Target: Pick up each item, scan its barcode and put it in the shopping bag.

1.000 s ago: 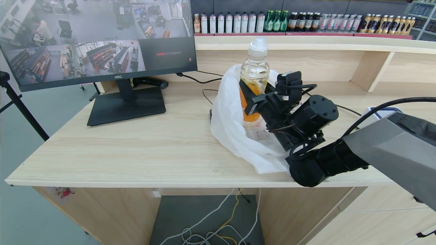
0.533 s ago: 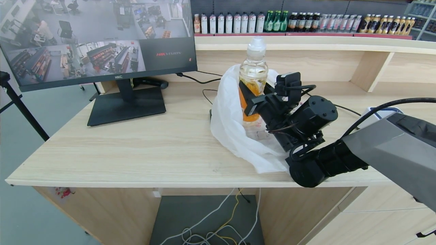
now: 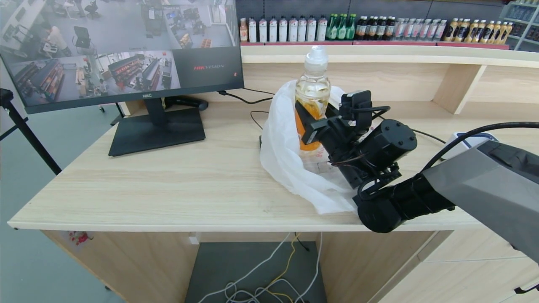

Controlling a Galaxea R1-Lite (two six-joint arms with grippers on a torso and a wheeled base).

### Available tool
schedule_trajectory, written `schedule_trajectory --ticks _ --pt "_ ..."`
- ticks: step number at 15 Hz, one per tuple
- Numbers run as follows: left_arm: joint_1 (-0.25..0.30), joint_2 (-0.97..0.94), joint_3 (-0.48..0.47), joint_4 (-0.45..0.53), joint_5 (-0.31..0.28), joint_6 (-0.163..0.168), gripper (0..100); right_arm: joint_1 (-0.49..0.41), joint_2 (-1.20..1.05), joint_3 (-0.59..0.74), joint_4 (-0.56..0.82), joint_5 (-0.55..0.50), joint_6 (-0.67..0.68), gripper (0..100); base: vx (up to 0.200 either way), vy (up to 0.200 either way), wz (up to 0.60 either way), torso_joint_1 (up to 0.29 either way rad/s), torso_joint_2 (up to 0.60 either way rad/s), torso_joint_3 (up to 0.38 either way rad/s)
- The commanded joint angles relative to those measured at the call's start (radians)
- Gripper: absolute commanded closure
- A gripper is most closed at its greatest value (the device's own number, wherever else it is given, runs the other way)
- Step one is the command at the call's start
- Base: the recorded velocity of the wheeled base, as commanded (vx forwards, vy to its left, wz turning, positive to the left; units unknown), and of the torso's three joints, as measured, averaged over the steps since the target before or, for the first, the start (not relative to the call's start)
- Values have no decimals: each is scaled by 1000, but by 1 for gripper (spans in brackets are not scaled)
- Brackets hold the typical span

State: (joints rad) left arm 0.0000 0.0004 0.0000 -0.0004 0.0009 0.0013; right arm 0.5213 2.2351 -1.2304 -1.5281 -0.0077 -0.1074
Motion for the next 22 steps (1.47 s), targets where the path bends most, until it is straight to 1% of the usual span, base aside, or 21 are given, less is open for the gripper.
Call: schedule_trajectory --ticks 1,5,6,17,22 --pt "0 0 0 -1 1 -1 0 0 12 2 0 -2 0 100 0 0 0 0 0 0" --pt "0 0 0 0 1 0 0 -1 9 -3 -1 -2 0 100 0 0 0 0 0 0" --pt "-2 0 0 -1 1 0 0 -1 9 -3 -1 -2 0 0 0 0 0 0 0 0" --pt "0 0 0 0 -1 0 0 -1 -6 -7 -10 -8 15 0 0 0 0 0 0 0" --pt "0 0 0 0 -1 -1 0 3 -126 117 -23 -8 15 0 0 0 0 0 0 0"
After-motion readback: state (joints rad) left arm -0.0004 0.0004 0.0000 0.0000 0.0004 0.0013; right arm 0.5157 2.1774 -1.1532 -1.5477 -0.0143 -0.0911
